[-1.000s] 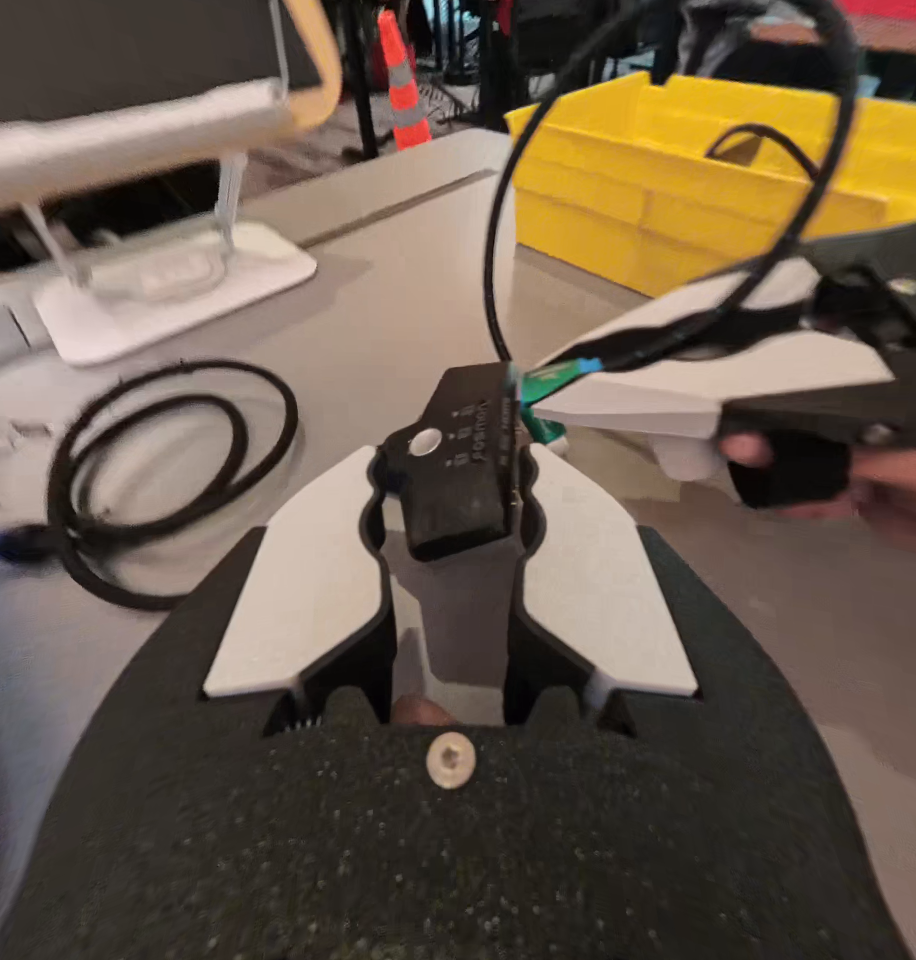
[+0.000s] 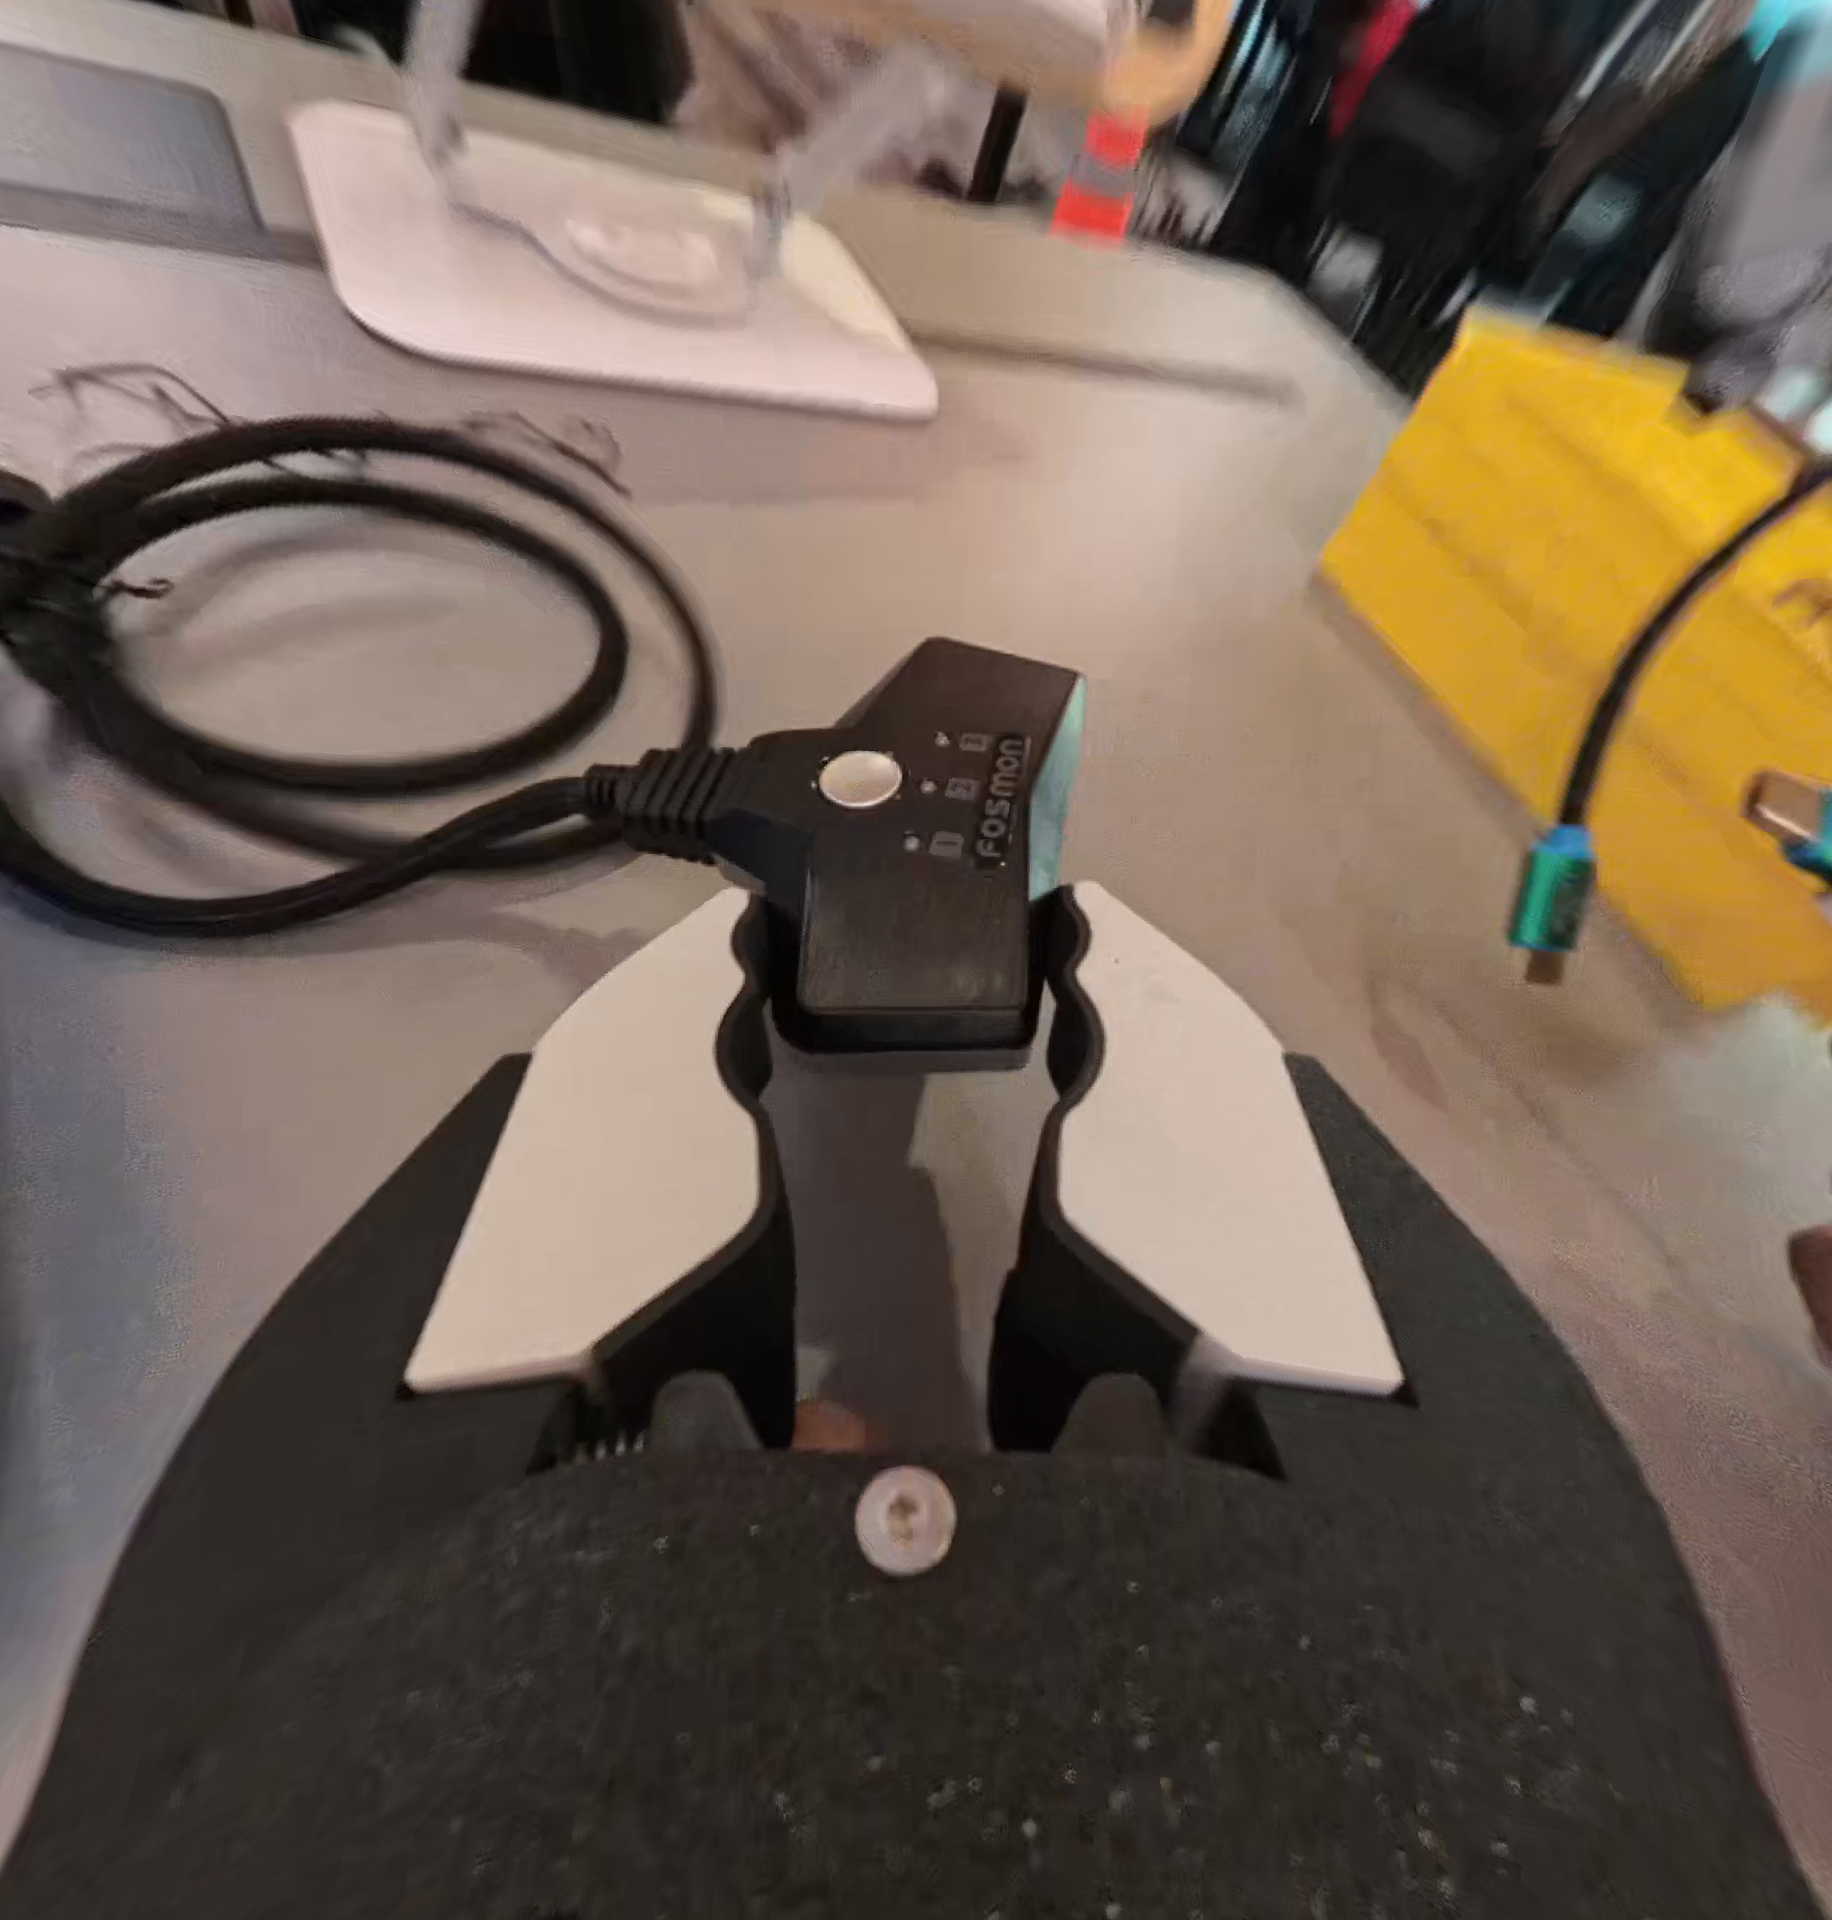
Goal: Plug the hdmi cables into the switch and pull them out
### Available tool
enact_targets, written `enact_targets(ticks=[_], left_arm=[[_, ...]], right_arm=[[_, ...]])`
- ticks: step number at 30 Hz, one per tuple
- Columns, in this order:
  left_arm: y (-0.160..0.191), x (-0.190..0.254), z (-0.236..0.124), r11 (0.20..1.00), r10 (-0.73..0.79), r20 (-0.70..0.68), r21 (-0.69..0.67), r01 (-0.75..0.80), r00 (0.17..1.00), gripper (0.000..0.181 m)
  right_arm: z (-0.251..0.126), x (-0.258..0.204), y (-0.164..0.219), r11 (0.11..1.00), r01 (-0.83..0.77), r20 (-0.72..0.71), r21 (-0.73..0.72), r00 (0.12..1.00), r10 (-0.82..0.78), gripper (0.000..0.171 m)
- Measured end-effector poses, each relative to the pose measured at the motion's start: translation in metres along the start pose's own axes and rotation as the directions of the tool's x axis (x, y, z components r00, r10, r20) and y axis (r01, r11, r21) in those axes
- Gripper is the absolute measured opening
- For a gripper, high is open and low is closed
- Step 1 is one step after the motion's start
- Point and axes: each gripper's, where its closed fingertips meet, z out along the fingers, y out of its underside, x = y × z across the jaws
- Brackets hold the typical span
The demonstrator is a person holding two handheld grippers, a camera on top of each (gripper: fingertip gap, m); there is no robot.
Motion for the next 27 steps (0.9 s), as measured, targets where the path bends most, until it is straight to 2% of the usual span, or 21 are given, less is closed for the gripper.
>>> enact_targets(ticks=[1,2,5,7,11,15,19,22,25,27], left_arm=[[-0.009,-0.001,-0.005,0.999,0.037,-0.007,0.035,-0.037,0.999,0.051],[-0.013,0.013,-0.009,0.989,0.145,-0.008,0.043,-0.144,0.989,0.051],[-0.006,0.059,-0.007,0.944,0.327,-0.066,0.054,-0.324,0.943,0.051],[0.002,0.061,-0.001,0.954,0.299,-0.092,0.02,-0.299,0.95,0.051],[0.017,0.059,0.001,0.958,0.28,-0.14,-0.024,-0.286,0.95,0.051],[0.022,0.063,0.001,0.954,0.29,-0.157,-0.027,-0.297,0.944,0.051],[0.026,0.066,0.003,0.952,0.293,-0.179,-0.039,-0.304,0.939,0.051],[0.029,0.069,0.001,0.949,0.299,-0.191,-0.043,-0.313,0.935,0.051],[0.031,0.071,0.0,0.947,0.304,-0.198,-0.047,-0.319,0.932,0.051],[0.032,0.072,0.0,0.946,0.302,-0.2,-0.054,-0.318,0.932,0.051]], right_arm=[[-0.008,0.006,-0.007,1.0,0.003,-0.002,0.029,1.0,-0.003,0.02],[-0.013,0.007,-0.009,1.0,-0.011,0.036,0.025,0.999,0.01,0.02],[-0.018,0.012,-0.012,0.999,-0.047,0.086,-0.007,0.995,0.048,0.02],[-0.023,0.001,-0.018,0.994,-0.099,0.202,-0.046,0.974,0.106,0.02],[-0.053,0.004,-0.058,0.999,-0.048,0.294,0.008,0.955,0.043,0.02],[-0.08,0.064,-0.116,0.965,-0.216,0.26,0.15,0.95,0.173,0.02],[-0.098,0.14,-0.134,0.895,-0.382,0.193,0.23,0.919,0.343,0.02],[-0.101,0.187,-0.103,0.824,-0.536,0.14,0.183,0.844,0.518,0.02],[-0.093,0.226,-0.031,0.71,-0.702,0.008,0.043,0.711,0.703,0.02],[-0.09,0.241,0.021,0.656,-0.75,-0.131,-0.084,0.661,0.739,0.02]])
